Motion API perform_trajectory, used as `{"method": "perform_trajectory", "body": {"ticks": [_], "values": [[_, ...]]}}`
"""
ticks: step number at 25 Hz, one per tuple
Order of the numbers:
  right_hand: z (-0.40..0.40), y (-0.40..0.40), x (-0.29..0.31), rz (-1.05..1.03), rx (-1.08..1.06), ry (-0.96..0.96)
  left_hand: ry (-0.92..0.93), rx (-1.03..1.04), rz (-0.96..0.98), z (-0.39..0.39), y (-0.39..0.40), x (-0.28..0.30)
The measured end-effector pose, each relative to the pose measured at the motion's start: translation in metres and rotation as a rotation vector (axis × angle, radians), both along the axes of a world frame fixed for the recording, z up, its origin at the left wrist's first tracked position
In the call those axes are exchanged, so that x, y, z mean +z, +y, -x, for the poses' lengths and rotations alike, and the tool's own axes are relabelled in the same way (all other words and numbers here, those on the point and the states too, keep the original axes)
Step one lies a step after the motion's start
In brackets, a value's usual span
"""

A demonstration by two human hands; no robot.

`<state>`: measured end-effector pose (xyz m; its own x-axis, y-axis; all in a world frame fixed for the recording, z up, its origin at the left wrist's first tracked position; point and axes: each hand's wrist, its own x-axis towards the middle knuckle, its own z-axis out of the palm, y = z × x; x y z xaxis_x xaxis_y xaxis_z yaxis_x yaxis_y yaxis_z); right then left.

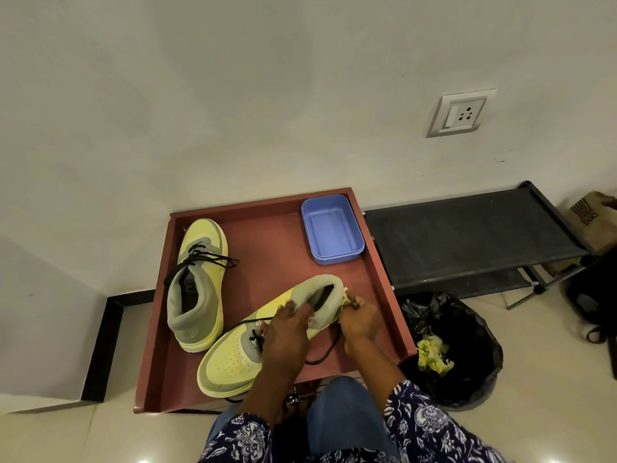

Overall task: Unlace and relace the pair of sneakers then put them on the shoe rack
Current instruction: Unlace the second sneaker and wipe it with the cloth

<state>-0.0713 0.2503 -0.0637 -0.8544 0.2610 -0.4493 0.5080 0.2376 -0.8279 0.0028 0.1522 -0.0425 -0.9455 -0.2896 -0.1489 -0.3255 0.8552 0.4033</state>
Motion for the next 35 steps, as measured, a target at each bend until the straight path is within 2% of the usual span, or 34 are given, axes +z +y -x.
{"method": "perform_trajectory", "body": {"ticks": [4, 9, 14, 21, 25, 31, 35], "values": [[-0.034, -0.022, -0.006, 0.334, -0.327, -0.183, -0.022, 0.008, 0.008, -0.001, 0.0, -0.001], [-0.059, -0.03, 0.0, 0.585, -0.358, -0.328, -0.034, -0.007, 0.015, -0.001, 0.0, -0.003], [-0.03, -0.016, 0.014, 0.463, -0.407, -0.259, -0.015, 0.004, 0.019, -0.003, 0.001, 0.002], [0.017, -0.002, 0.016, 0.36, -0.258, -0.233, 0.004, 0.005, 0.014, -0.003, 0.001, 0.001], [0.021, -0.003, 0.015, 0.39, -0.214, -0.216, 0.023, -0.009, 0.012, -0.002, -0.001, -0.003], [-0.003, -0.006, 0.023, 0.496, -0.269, -0.165, 0.074, -0.01, -0.016, -0.002, -0.001, -0.002], [-0.012, -0.004, 0.026, 0.58, -0.286, -0.221, 0.082, -0.01, -0.021, -0.003, -0.001, -0.001]]}}
